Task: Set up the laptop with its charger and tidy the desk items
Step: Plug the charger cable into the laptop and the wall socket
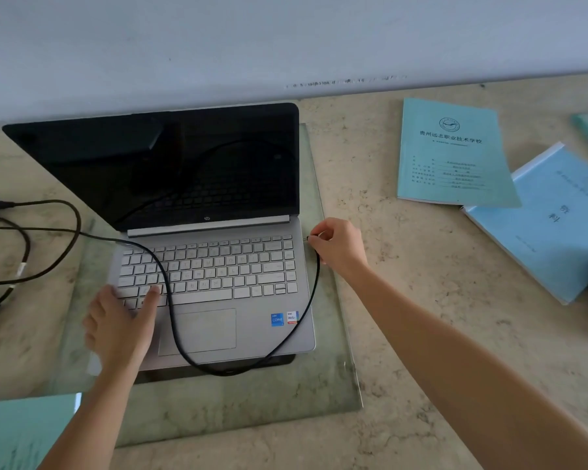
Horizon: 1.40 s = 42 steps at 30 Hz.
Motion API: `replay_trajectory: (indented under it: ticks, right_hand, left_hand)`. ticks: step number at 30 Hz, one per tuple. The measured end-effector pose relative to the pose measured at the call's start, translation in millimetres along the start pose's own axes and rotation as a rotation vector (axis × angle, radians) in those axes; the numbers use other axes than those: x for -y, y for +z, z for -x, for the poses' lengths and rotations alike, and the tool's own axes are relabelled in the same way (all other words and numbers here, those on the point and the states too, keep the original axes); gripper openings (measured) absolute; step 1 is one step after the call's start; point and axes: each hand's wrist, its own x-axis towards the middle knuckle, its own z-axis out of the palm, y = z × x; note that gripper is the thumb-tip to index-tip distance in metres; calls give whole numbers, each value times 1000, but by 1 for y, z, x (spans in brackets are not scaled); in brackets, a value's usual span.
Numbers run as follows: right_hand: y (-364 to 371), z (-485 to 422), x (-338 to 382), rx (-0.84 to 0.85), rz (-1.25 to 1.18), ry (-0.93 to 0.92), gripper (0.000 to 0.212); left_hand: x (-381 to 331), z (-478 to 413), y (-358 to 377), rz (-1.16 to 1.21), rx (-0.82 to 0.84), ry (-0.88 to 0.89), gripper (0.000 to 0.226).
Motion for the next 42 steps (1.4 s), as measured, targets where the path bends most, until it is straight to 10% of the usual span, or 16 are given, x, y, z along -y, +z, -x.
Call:
replay_trajectory:
  ticks: [42]
  right_hand:
    - [12,-19,19,-32,209,-69,17]
  left_hand:
    - [3,1,5,-61,-14,42,91]
